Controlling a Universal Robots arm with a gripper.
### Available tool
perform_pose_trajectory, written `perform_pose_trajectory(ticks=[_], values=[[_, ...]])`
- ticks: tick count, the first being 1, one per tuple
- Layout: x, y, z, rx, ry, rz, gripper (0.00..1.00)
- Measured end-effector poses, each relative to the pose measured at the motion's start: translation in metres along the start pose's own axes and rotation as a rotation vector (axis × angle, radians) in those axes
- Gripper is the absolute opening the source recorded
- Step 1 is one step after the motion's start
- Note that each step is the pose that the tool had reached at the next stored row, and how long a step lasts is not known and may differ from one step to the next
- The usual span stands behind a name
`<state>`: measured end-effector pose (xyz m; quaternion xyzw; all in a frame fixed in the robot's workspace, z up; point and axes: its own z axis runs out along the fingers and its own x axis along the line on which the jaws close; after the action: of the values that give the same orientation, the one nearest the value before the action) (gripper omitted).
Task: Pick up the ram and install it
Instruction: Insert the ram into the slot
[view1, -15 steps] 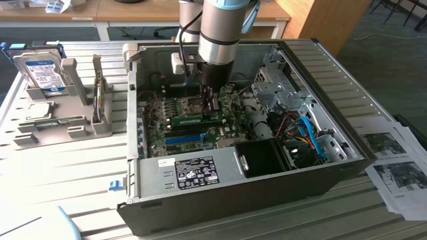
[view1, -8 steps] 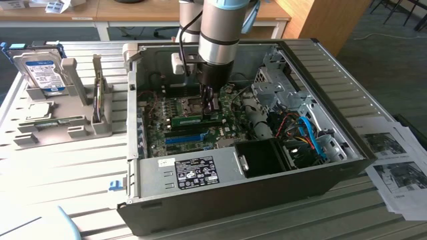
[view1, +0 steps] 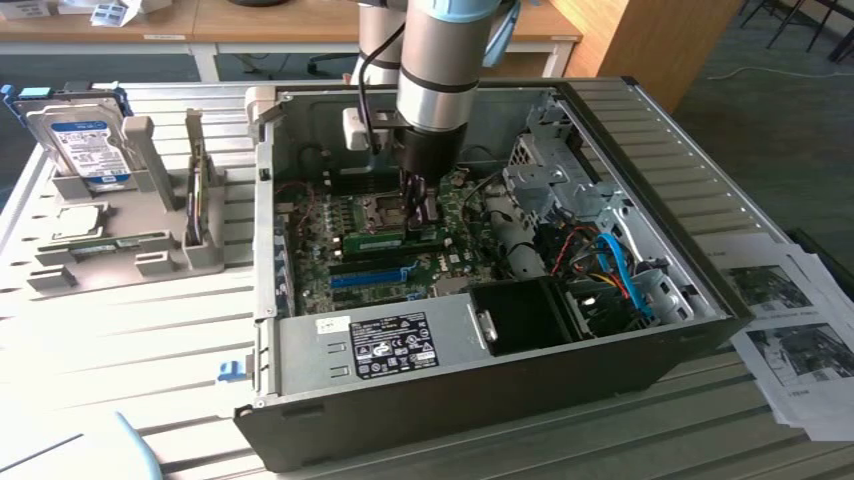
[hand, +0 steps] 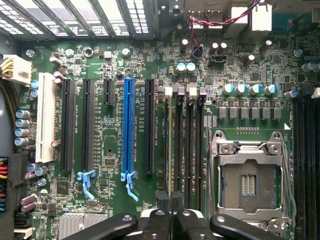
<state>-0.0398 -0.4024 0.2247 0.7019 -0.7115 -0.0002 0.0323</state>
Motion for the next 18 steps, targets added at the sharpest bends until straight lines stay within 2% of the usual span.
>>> perform_pose_trajectory(ticks=[14, 16, 17, 18], values=[[0.0000, -0.0001, 0.0027, 0.0001, -0.0002, 0.000, 0.11], [0.0001, -0.0001, 0.0027, 0.0002, -0.0004, 0.000, 0.12], [0.0001, -0.0001, 0.0027, 0.0001, -0.0002, 0.000, 0.18], [0.0002, -0.0001, 0.0026, 0.0000, 0.0000, 0.000, 0.18]])
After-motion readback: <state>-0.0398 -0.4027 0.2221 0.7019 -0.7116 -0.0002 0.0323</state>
